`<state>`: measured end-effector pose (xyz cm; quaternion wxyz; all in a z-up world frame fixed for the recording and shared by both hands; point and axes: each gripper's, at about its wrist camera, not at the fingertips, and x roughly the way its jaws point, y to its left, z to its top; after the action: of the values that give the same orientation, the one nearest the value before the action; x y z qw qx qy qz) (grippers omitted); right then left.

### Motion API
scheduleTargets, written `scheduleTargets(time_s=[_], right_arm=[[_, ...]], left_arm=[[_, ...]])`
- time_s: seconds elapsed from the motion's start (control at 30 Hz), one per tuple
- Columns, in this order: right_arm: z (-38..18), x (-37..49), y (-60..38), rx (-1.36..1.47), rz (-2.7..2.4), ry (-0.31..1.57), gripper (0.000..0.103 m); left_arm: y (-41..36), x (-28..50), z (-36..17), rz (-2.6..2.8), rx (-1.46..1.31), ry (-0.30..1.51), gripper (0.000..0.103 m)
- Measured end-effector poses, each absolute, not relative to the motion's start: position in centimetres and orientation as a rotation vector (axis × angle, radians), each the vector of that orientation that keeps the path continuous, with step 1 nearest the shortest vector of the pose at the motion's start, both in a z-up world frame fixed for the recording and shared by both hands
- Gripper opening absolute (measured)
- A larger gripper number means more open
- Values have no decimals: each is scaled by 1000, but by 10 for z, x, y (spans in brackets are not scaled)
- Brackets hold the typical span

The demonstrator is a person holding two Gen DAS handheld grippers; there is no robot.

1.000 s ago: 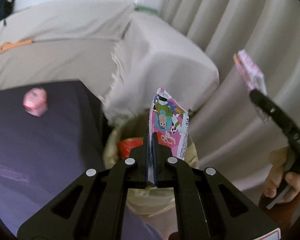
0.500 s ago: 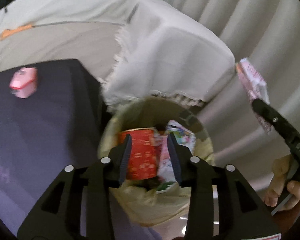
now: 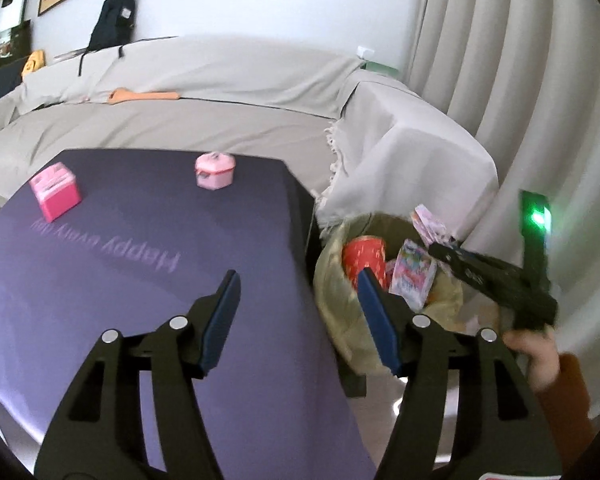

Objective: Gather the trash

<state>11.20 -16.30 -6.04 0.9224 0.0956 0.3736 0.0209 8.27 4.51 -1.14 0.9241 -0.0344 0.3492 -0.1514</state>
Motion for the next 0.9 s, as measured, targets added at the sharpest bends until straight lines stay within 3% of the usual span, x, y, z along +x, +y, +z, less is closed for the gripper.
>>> scheduleTargets(time_s=[0.13,0.2,0.33,0.47,0.9], right_arm=[[-64,108,-159,197,34,767,39],[-62,104,-161,196,25,760,48],[-52,91,-162,215,30,738,48],[-41,64,-157,254,66,702,49],[-4,-53,-105,194,178,525,56]], left_arm=[[54,58,-11,-282,-48,709,69],[57,48,-9,-239,-30,691,69],[68,29,-2,-196,-47,656,69],[73,12,11,-156,-41,588,80],[43,-7,7,-123,88,607,80]])
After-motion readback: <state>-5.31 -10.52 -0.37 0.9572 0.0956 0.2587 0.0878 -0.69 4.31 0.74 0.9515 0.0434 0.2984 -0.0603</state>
